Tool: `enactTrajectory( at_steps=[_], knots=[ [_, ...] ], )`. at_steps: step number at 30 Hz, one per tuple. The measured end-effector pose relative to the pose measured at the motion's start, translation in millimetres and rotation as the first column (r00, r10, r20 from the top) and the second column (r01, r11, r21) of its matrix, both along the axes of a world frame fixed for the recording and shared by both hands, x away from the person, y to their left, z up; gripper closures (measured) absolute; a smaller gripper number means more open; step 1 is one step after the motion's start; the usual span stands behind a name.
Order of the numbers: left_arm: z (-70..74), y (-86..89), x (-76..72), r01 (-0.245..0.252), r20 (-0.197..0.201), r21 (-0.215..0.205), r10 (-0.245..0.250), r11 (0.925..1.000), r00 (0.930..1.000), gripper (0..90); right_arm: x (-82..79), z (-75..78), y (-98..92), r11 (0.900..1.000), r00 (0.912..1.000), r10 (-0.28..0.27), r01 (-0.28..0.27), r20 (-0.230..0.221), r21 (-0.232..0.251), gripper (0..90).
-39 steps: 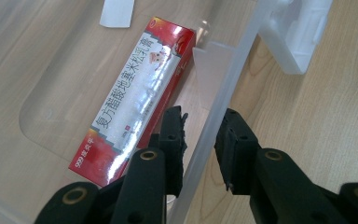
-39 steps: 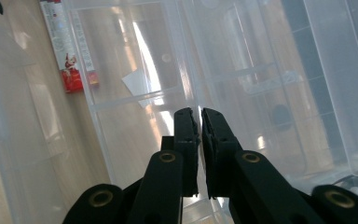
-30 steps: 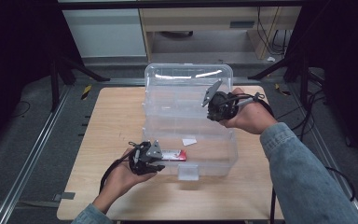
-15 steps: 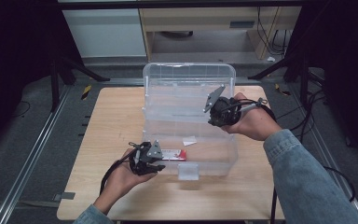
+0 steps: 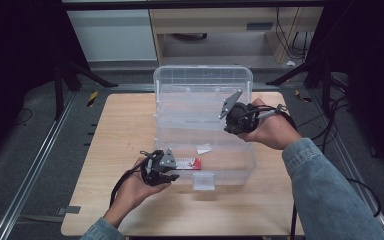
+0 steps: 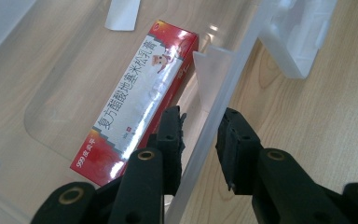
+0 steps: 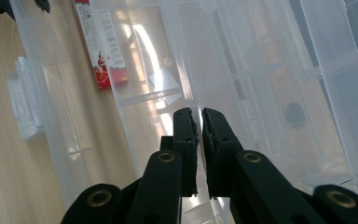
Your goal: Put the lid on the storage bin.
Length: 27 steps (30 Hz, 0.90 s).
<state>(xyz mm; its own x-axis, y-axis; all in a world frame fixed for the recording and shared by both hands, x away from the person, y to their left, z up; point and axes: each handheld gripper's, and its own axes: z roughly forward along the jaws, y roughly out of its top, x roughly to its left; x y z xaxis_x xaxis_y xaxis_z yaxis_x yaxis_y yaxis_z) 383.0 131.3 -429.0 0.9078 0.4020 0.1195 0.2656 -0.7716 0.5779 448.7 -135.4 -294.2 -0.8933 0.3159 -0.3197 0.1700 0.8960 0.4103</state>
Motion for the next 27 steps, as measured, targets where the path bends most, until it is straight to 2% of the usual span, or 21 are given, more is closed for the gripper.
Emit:
enactTrajectory(
  at_steps=[27],
  knots=[
    [-0.3,0.0,-1.4,-0.001,0.011,-0.001,0.001,1.0000,0.9999,69.6,-18.5,-8.7,-6.4,1.000,0.9996,0.018,-0.018,-0.021,0.023,84.8]
  ],
)
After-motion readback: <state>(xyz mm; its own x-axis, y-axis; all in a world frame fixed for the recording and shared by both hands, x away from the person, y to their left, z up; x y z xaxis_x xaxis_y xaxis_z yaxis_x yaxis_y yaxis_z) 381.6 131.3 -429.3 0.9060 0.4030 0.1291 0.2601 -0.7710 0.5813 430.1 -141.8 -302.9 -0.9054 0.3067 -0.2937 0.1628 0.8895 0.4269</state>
